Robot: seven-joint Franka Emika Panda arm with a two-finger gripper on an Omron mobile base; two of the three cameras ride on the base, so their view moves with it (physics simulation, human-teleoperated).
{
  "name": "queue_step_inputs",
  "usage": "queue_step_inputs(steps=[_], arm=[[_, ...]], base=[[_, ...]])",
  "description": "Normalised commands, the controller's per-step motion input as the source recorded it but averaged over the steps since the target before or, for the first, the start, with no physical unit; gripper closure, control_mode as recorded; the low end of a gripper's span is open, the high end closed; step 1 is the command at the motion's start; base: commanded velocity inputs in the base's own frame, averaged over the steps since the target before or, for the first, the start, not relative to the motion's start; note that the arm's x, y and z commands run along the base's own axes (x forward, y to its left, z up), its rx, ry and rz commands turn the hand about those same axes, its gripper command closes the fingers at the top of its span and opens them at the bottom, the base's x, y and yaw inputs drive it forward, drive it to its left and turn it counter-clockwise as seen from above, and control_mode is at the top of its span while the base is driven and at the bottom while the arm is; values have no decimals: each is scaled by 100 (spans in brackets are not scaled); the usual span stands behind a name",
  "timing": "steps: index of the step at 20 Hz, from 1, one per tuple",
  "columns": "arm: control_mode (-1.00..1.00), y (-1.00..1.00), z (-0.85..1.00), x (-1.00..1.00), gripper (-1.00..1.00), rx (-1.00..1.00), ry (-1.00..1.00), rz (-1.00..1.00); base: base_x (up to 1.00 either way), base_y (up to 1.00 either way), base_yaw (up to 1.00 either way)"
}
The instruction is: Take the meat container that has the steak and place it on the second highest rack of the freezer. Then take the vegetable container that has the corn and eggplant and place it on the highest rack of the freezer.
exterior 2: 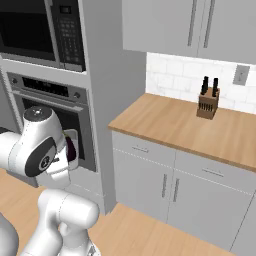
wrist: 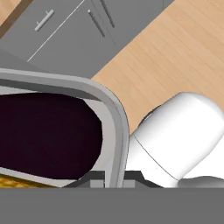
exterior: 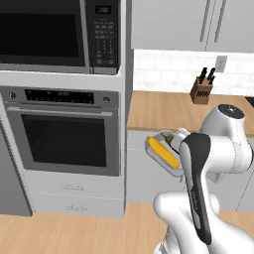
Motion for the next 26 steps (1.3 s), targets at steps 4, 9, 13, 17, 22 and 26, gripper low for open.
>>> queue_step_inputs(steps=[4, 9, 13, 17, 22, 26], arm=[[100, 0, 0, 0, 100, 0, 0, 0], [100, 0, 0, 0, 100, 0, 0, 0], [100, 0, 0, 0, 100, 0, 0, 0], [100, 0, 0, 0, 100, 0, 0, 0], [100, 0, 0, 0, 100, 0, 0, 0], [100, 0, 0, 0, 100, 0, 0, 0]], base=[[35, 100, 19], [30, 100, 36], [9, 100, 53], [51, 100, 29], [78, 100, 7], [71, 100, 0]])
